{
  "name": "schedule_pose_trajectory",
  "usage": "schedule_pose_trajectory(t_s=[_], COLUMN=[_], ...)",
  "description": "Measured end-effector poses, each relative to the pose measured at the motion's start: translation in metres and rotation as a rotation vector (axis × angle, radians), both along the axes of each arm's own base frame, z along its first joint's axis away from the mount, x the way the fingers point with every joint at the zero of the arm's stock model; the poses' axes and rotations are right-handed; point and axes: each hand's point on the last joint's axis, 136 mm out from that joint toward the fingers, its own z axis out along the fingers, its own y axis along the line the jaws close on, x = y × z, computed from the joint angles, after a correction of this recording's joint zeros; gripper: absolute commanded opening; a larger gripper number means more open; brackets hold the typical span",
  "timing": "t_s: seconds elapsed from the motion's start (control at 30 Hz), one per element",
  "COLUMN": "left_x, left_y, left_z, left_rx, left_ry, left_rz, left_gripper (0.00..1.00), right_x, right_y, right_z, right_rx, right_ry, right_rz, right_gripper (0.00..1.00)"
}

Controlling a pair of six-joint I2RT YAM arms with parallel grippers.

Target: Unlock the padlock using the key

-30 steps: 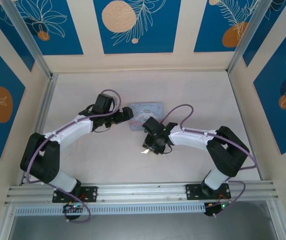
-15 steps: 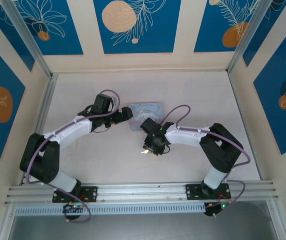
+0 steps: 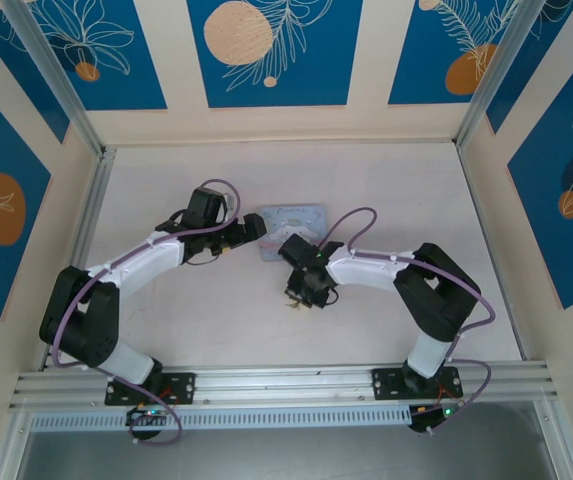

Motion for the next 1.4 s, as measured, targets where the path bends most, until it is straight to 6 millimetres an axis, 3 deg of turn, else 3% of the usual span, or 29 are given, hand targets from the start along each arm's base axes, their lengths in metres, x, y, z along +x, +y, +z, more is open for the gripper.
schedule_pose_trajectory(t_s=[0.2, 0.33, 0.63, 0.83, 1.27, 1.4], left_x=[-0.002, -0.003, -0.006, -0.008, -0.004, 0.0], left_y=[-0.002, -0.003, -0.014, -0.027, -0.071, -0.084], left_z=[0.0, 0.0, 0.003, 0.007, 0.042, 0.039], left_rx=[-0.009, -0.018, -0.143, -0.272, -0.582, -0.647], left_ry=[0.008, 0.015, 0.079, 0.165, 0.314, 0.358], left_rz=[-0.011, -0.016, 0.035, 0.133, 0.308, 0.348], left_gripper=[1.0, 1.0, 1.0, 1.0, 0.93, 0.87], right_x=[0.009, 0.011, 0.036, 0.055, 0.107, 0.118], right_y=[0.01, 0.006, -0.014, -0.025, -0.025, -0.02], right_z=[0.003, 0.009, 0.069, 0.093, 0.16, 0.181], right_rx=[0.038, 0.048, 0.154, 0.195, 0.324, 0.364], right_ry=[-0.048, -0.086, -0.251, -0.309, -0.445, -0.482], right_rz=[0.038, 0.066, 0.057, 0.048, 0.005, 0.003], right_gripper=[0.0, 0.0, 0.0, 0.0, 0.0, 0.0])
